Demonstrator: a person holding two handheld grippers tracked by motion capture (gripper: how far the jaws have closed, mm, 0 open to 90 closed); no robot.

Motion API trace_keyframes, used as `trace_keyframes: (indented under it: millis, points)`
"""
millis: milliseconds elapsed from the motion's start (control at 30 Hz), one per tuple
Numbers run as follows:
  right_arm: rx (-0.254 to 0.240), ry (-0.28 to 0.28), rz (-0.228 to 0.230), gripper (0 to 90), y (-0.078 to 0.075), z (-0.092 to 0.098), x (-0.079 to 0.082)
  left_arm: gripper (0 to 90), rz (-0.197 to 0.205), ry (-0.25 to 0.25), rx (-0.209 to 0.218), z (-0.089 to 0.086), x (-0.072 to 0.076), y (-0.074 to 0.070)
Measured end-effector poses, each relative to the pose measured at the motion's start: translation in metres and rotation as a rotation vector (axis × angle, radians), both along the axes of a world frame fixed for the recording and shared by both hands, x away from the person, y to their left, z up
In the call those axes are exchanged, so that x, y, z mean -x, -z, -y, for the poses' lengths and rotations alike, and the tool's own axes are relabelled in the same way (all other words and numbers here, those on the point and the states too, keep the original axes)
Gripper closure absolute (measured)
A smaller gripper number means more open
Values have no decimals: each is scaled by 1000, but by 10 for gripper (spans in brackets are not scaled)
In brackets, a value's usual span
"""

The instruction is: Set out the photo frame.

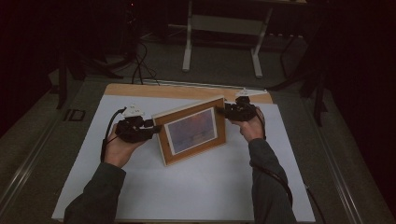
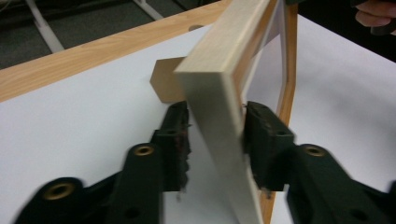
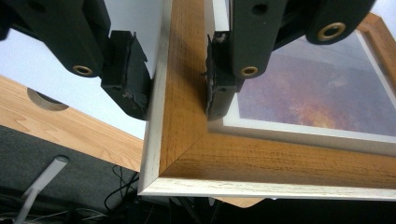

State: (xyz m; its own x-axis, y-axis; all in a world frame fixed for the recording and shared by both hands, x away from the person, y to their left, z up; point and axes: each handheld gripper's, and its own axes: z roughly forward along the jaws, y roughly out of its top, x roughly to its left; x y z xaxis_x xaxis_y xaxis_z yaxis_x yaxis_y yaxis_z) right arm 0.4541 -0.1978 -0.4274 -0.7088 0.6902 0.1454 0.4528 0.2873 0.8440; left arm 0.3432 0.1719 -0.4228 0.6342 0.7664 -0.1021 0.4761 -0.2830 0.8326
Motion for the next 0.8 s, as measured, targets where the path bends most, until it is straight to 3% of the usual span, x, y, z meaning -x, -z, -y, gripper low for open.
trace_keyframes:
  millis: [133, 800]
  points:
    - [-1, 11, 0, 610, 0, 0, 1, 648, 9, -25, -10, 4, 0, -1]
    - [-3, 79, -13, 614, -1, 5, 15, 665, -2, -50, 41, 0, -16, 3]
